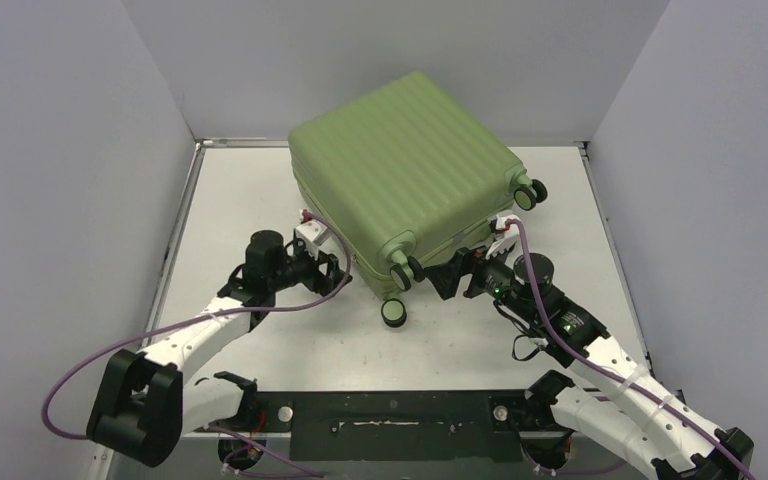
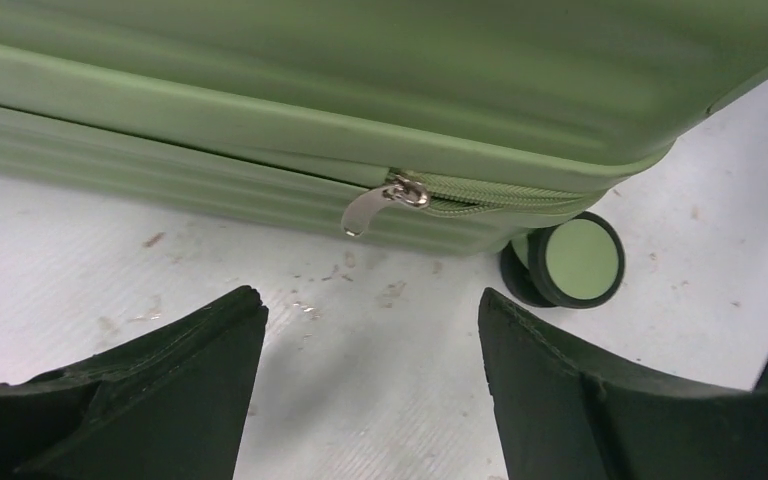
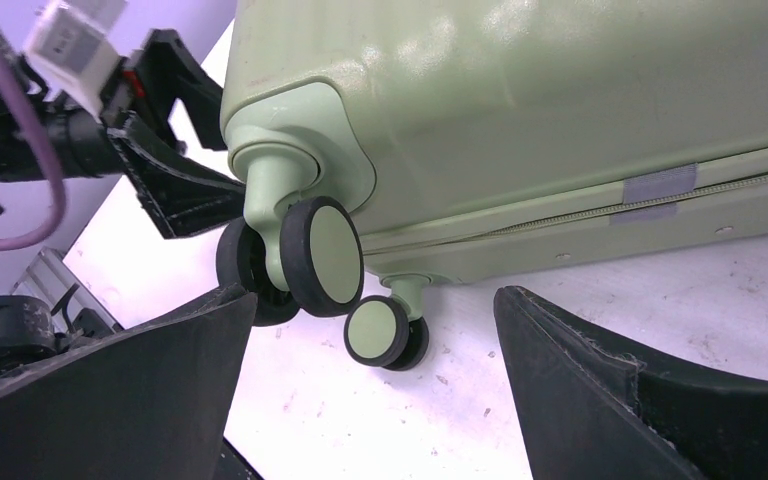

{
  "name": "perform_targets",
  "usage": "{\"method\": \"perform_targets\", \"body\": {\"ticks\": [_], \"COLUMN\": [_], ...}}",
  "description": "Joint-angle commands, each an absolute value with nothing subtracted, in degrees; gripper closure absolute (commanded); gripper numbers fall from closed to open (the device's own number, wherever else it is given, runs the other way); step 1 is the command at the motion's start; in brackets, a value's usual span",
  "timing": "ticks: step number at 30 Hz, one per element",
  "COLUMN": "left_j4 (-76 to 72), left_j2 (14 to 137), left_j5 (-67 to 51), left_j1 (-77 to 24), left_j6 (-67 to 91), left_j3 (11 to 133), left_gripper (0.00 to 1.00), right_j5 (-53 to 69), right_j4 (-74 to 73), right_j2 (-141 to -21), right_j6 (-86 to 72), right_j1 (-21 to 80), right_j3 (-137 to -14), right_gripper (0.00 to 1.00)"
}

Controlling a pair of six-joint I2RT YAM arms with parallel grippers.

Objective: Pack the luggage
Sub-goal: Zip the luggage at the center of the board.

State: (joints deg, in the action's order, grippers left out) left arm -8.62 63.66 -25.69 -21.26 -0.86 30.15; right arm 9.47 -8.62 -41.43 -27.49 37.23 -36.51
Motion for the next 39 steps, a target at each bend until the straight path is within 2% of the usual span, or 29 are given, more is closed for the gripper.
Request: {"method": "perform_targets", "body": {"ticks": [1, 14, 20, 25, 31, 35, 38, 39], "left_j4": [-19.6, -32.7, -39.0, -35.1, -30.9, -32.2, -28.7, -26.2], "left_j2": [70.4, 75.5, 75.9, 76.9, 76.5, 73.5, 70.0, 68.2], "left_j5": [-37.6, -37.5, -39.9, -43.7, -45.9, -49.6, -53.0, -53.6], "left_j1": [-20.8, -19.6, -19.8, -22.3, -25.3, -27.3, -27.7, -27.6], "left_j6": [3.9, 7.6, 12.1, 12.5, 12.9, 16.0, 16.8, 16.6], "left_j3": [32.4, 32.1, 31.5, 32.5, 31.9, 31.2, 31.1, 31.1], "left_gripper": [0.26, 0.27, 0.31, 0.41, 0.43, 0.51, 0.69, 0.79], "right_j5": [10.1, 9.1, 8.9, 9.3, 9.4, 9.6, 9.8, 9.8], "right_j4": [-5.7, -6.8, -6.7, -5.9, -5.5, -4.9, -4.6, -4.5], "right_j2": [-41.0, -40.4, -41.0, -41.8, -41.7, -41.5, -41.4, -41.2], "right_j6": [-27.2, -26.8, -26.5, -26.8, -27.3, -27.7, -28.2, -28.2], "right_j1": [37.7, 37.9, 37.9, 37.9, 37.9, 37.9, 38.0, 37.9], "right_j3": [-36.8, -37.3, -37.5, -36.9, -36.5, -35.9, -35.6, -35.5], "right_gripper": [0.07, 0.07, 0.07, 0.07, 0.07, 0.07, 0.07, 0.07]}}
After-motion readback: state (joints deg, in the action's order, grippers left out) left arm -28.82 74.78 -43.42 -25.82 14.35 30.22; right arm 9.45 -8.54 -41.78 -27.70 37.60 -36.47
